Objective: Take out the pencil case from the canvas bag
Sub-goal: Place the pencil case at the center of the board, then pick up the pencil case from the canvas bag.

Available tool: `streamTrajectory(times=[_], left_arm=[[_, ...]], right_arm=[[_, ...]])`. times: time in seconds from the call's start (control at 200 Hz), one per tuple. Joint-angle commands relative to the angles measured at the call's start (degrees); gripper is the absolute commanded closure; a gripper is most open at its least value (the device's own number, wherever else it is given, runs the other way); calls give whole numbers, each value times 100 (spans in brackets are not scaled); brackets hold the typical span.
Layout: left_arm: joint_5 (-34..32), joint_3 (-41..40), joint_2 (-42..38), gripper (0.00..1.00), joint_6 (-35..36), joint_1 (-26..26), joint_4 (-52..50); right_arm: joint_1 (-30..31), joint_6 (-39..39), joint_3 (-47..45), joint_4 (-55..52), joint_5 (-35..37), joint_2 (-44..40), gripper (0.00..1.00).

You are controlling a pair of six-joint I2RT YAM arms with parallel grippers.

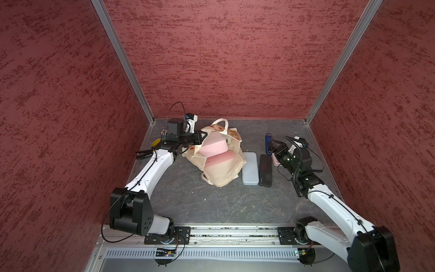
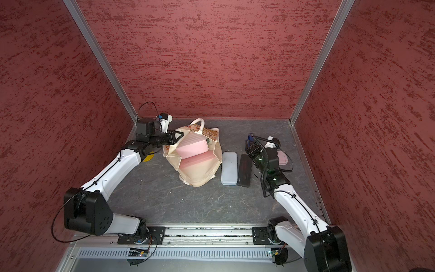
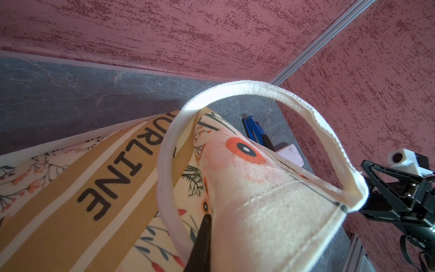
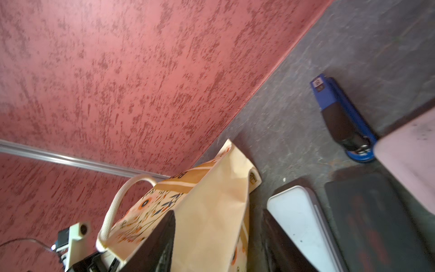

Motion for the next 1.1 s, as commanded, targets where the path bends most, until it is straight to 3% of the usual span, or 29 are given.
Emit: streamTrajectory(times=[0.0,0.361,0.696,0.837,1.097], left_arm=[[-71,-98,-59,100,18,-28,82],[-197,-97,-48,100,105,-27,32],[-57,-62,82,100,20,17,70],[-70,-80,55,100,35,31,57],[-52,-74,35,100,53,26,59]], right_arm=[[470,-475,469,-194,386,177,43],[2091,-2473,1552,195,622,910,42],[3168,-4700,1914,286,796,930,44],[3523,-6310,2151,-384,521,1039,45],[3574,-8268,2649,-1799,171,1313,43]])
